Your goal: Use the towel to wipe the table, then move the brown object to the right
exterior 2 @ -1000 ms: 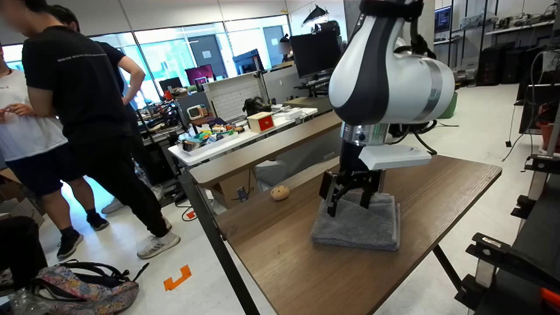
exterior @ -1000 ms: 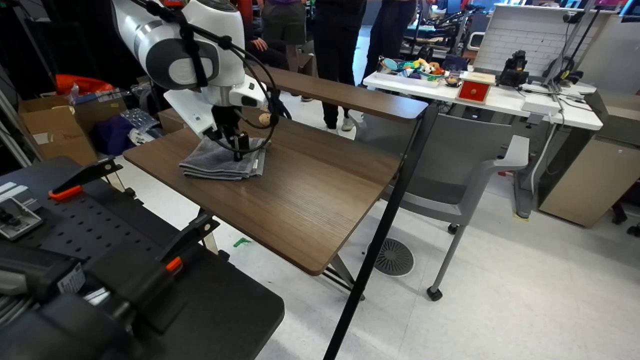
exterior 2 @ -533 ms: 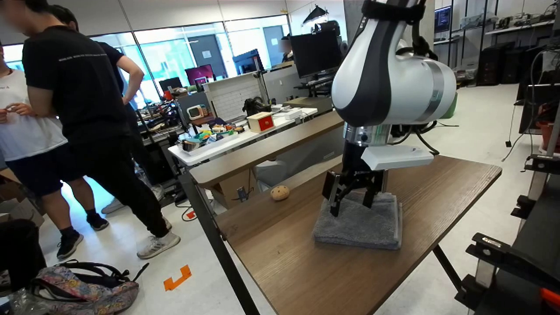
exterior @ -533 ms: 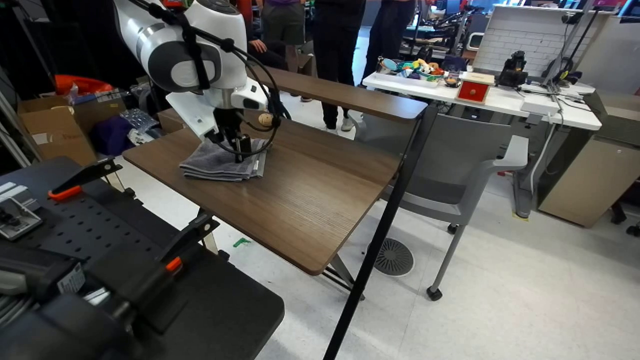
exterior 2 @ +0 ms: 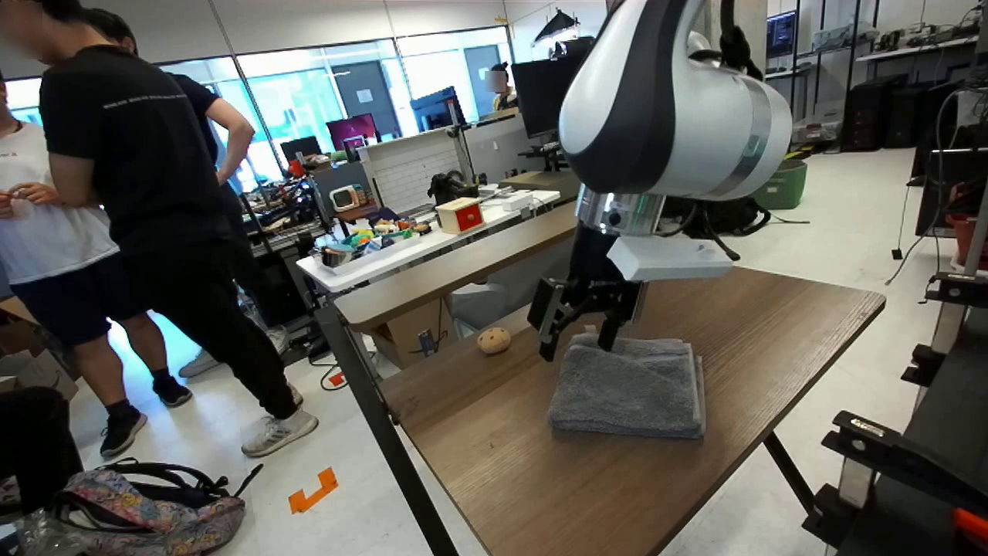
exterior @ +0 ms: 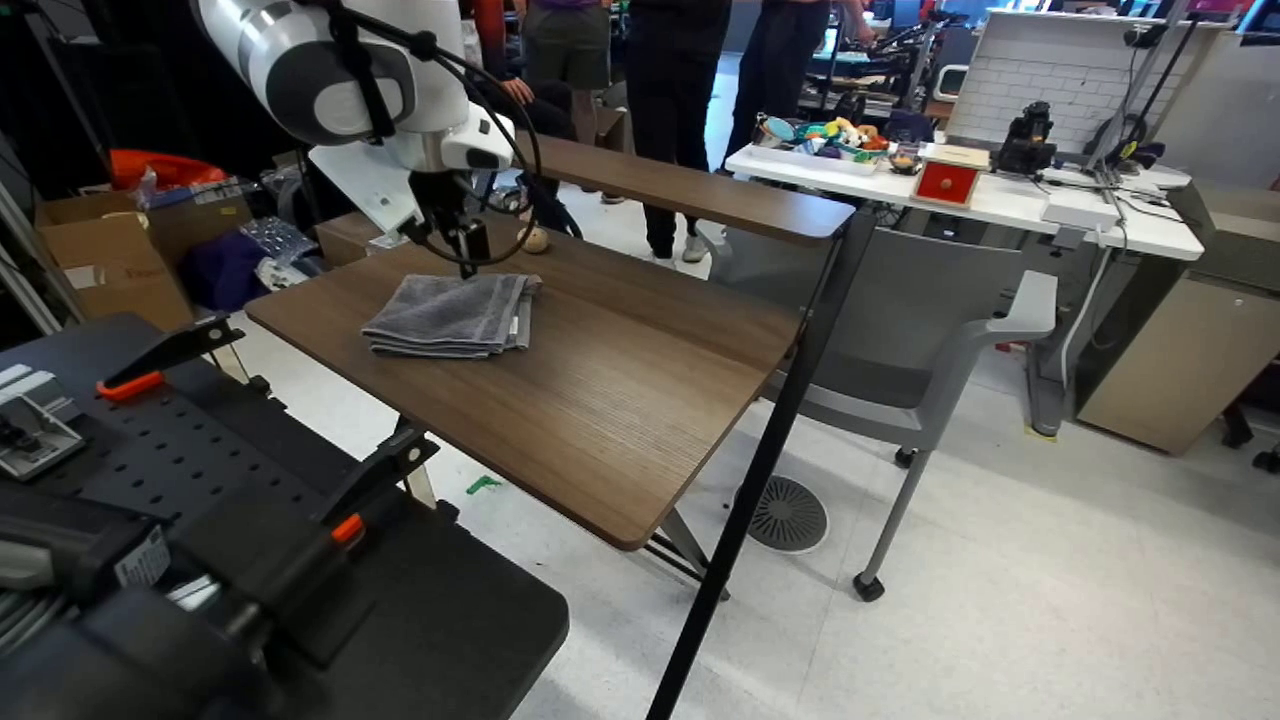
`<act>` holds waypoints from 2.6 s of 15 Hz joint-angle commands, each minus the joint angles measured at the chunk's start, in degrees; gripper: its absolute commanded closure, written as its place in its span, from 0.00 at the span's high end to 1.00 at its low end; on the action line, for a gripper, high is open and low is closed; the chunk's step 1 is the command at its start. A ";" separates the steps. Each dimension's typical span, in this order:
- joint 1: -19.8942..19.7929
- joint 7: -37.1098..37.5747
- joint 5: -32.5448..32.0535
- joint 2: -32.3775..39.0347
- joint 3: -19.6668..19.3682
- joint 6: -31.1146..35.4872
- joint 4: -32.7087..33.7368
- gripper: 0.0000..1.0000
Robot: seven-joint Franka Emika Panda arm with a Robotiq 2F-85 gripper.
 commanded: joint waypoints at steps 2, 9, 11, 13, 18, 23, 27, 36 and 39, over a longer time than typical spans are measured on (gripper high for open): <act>-2.63 0.65 -1.81 -1.02 3.59 2.66 -1.16 1.00; 0.68 -0.32 -4.97 -0.24 -0.16 7.56 -0.28 1.00; 4.34 -0.09 -8.73 0.32 -4.55 10.77 1.60 1.00; 8.63 0.15 -11.95 1.75 -9.77 13.37 4.42 1.00; 13.07 1.90 -14.72 3.73 -15.67 16.02 7.21 1.00; 15.33 1.41 -15.43 8.13 -18.03 18.94 11.73 1.00; 13.61 -0.84 -21.54 11.92 -15.59 23.02 15.57 1.00; 14.47 0.75 -23.19 20.97 -15.16 22.97 29.57 1.00; 14.05 1.61 -22.94 23.45 -14.40 21.85 33.74 1.00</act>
